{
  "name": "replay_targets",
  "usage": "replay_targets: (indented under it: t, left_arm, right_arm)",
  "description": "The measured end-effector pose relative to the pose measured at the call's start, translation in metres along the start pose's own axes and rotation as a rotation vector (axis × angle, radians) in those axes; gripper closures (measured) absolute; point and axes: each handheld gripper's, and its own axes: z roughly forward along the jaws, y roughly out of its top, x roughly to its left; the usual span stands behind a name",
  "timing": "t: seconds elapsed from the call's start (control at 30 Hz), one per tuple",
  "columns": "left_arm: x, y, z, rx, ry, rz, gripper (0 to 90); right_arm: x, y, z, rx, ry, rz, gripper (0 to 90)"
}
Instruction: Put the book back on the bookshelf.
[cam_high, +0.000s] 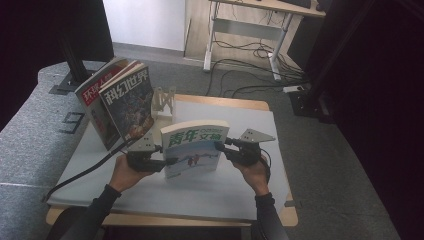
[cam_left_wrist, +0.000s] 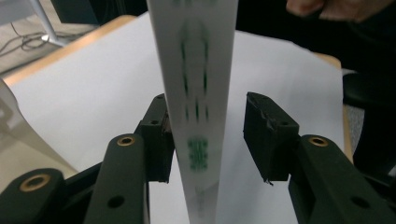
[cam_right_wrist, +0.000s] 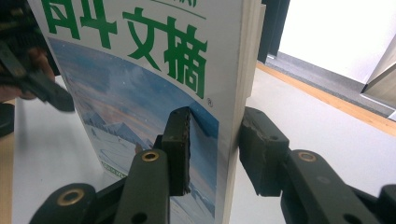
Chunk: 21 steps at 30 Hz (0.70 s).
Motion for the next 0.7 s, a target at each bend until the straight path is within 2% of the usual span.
replay_targets:
  t: [0.07, 0.17, 0.2, 0.27, 0.4, 0.7]
  left_arm:
    - [0.002, 0.01, -0.003, -0.01, -0.008, -0.014, 52.7]
    - [0.003, 0.017, -0.004, -0.005, -0.006, -0.012, 52.1]
    - [0.001, 0.024, -0.003, 0.009, 0.011, 0.008, 51.9]
    - [0.001, 0.029, -0.003, 0.009, 0.011, 0.015, 51.6]
    - [0.005, 0.041, -0.003, 0.0, 0.01, -0.005, 52.0]
    - [0.008, 0.055, -0.003, -0.002, 0.014, -0.024, 55.6]
  right_arm:
    - [0.0, 0.0, 0.0, 0.0, 0.0, 0.001, 63.0]
    - [0.0, 0.0, 0.0, 0.0, -0.002, 0.0, 63.1]
    - [0.0, 0.0, 0.0, 0.0, -0.002, -0.001, 63.1]
    - [0.0, 0.0, 0.0, 0.0, -0.002, -0.001, 63.1]
    - [0.0, 0.0, 0.0, 0.0, -0.002, -0.001, 63.1]
    - [0.0, 0.0, 0.0, -0.001, -0.001, -0.001, 63.1]
